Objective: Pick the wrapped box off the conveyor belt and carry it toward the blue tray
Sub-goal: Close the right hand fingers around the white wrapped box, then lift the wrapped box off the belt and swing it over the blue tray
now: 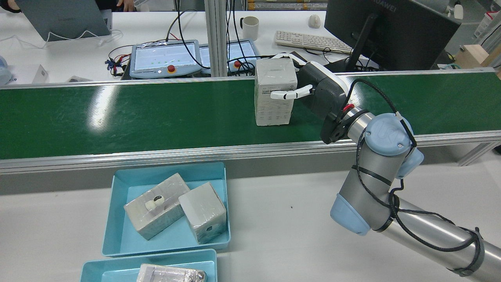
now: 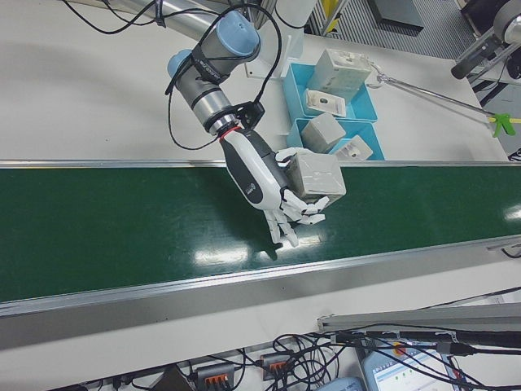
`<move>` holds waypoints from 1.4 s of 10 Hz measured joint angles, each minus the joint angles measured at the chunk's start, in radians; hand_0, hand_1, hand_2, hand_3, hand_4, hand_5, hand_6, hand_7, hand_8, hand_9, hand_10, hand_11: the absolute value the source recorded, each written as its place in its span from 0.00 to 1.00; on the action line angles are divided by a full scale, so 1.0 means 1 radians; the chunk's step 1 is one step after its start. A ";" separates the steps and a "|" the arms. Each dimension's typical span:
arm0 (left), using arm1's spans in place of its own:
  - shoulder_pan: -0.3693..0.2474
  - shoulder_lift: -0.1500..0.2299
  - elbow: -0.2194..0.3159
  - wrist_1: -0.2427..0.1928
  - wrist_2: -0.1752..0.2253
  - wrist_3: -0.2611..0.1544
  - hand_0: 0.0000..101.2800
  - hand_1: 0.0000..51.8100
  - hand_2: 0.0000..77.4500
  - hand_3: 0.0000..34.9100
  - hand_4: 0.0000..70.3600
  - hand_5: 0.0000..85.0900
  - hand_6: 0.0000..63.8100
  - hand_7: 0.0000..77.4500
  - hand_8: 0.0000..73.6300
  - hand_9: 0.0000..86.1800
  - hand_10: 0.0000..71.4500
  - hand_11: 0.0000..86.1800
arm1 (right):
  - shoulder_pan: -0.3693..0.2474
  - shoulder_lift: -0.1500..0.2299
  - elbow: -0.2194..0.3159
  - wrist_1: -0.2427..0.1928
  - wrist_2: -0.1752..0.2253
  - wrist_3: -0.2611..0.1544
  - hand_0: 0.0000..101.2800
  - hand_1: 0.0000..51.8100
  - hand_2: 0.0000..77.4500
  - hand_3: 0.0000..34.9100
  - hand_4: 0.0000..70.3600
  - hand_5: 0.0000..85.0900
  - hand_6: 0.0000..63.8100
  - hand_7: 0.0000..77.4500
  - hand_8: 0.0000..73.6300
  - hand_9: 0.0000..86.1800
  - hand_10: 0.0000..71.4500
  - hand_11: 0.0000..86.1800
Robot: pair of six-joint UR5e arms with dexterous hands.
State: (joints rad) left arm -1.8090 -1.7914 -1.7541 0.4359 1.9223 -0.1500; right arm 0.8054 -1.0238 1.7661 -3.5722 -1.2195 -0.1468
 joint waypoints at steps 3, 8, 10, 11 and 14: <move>0.000 0.000 0.000 0.000 0.000 0.000 0.00 0.00 0.01 0.00 0.00 0.01 0.01 0.01 0.00 0.00 0.01 0.00 | 0.000 0.012 0.001 0.002 0.000 0.000 0.51 0.35 0.36 0.76 0.19 0.51 0.10 0.43 0.02 0.11 0.00 0.02; 0.000 0.000 0.000 0.000 0.000 0.000 0.00 0.00 0.01 0.00 0.00 0.01 0.01 0.01 0.00 0.00 0.01 0.00 | 0.010 0.037 0.046 -0.021 -0.005 -0.006 0.51 0.22 0.38 0.31 0.40 0.73 0.44 0.70 0.51 0.46 0.24 0.39; 0.000 0.000 0.000 0.000 0.000 0.000 0.00 0.00 0.01 0.00 0.00 0.01 0.01 0.00 0.00 0.00 0.00 0.00 | 0.018 0.058 0.128 -0.033 -0.012 -0.033 0.57 0.22 0.38 0.21 0.42 0.81 0.48 0.75 0.60 0.53 0.44 0.52; 0.000 0.000 0.000 0.000 0.000 0.000 0.00 0.00 0.01 0.00 0.00 0.01 0.00 0.00 0.00 0.00 0.00 0.00 | 0.011 0.085 0.152 -0.045 -0.013 -0.049 0.53 0.22 0.38 0.10 0.45 0.83 0.51 0.86 0.65 0.59 0.48 0.55; 0.000 0.000 0.000 0.000 0.000 0.000 0.00 0.00 0.01 0.00 0.00 0.01 0.01 0.00 0.00 0.00 0.01 0.00 | -0.081 0.160 0.167 -0.069 0.004 -0.128 0.53 0.01 0.39 0.09 0.51 0.88 0.51 0.89 0.65 0.61 0.55 0.60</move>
State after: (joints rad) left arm -1.8090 -1.7914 -1.7541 0.4360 1.9223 -0.1500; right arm 0.7243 -0.8638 1.9327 -3.6410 -1.2157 -0.2752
